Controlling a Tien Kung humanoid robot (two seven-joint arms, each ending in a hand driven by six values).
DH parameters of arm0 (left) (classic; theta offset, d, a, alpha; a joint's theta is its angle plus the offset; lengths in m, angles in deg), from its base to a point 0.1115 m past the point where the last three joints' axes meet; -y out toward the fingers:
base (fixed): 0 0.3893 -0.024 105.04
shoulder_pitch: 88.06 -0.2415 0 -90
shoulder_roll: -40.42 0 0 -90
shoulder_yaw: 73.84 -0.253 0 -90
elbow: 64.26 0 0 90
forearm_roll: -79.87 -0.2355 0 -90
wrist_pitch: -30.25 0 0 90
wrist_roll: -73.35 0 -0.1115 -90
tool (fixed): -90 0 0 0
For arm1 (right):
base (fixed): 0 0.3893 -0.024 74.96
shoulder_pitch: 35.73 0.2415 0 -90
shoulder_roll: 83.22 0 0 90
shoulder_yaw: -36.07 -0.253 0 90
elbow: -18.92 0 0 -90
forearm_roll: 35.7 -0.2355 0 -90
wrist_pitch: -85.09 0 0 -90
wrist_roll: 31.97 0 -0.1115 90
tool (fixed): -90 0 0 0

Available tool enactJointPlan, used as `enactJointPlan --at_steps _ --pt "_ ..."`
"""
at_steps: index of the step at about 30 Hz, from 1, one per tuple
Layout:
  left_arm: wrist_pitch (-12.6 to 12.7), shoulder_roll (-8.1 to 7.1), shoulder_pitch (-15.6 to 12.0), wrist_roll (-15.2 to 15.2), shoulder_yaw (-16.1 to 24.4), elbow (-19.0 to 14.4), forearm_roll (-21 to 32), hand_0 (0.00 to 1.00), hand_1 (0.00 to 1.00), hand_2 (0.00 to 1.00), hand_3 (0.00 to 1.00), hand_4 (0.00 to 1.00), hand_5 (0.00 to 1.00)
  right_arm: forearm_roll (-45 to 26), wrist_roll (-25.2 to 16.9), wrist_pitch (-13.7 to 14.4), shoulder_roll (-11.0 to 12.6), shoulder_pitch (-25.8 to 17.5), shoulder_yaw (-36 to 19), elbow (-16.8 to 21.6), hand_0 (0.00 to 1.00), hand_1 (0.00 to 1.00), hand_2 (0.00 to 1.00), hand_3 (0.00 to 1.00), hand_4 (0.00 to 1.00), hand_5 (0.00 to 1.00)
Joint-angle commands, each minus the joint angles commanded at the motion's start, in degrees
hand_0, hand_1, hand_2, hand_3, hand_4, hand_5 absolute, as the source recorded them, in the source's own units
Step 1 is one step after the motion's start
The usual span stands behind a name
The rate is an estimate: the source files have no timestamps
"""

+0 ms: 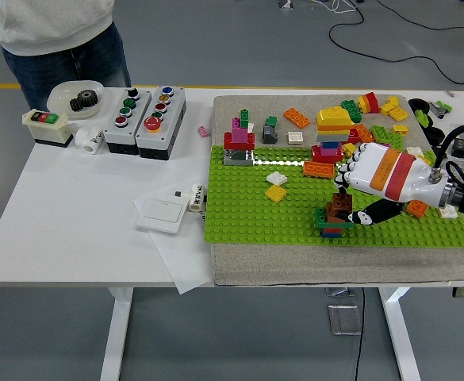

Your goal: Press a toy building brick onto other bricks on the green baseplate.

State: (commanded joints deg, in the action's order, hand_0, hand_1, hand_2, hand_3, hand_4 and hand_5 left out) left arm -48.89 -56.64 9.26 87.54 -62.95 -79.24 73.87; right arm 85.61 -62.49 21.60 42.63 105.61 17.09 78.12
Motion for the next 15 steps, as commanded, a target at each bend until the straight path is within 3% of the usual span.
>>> enactJointPlan --at_steps 15 --pt "0.0 0.05 -0.3 0.2 0.5 0.0 -0.8 0.462 0.575 0.727 0.764 0.79 0.82 0.1 0.2 -0.3 -0.6 -0.3 0.2 -0.5 0.323 0.363 0.48 0.47 0.612 0.563"
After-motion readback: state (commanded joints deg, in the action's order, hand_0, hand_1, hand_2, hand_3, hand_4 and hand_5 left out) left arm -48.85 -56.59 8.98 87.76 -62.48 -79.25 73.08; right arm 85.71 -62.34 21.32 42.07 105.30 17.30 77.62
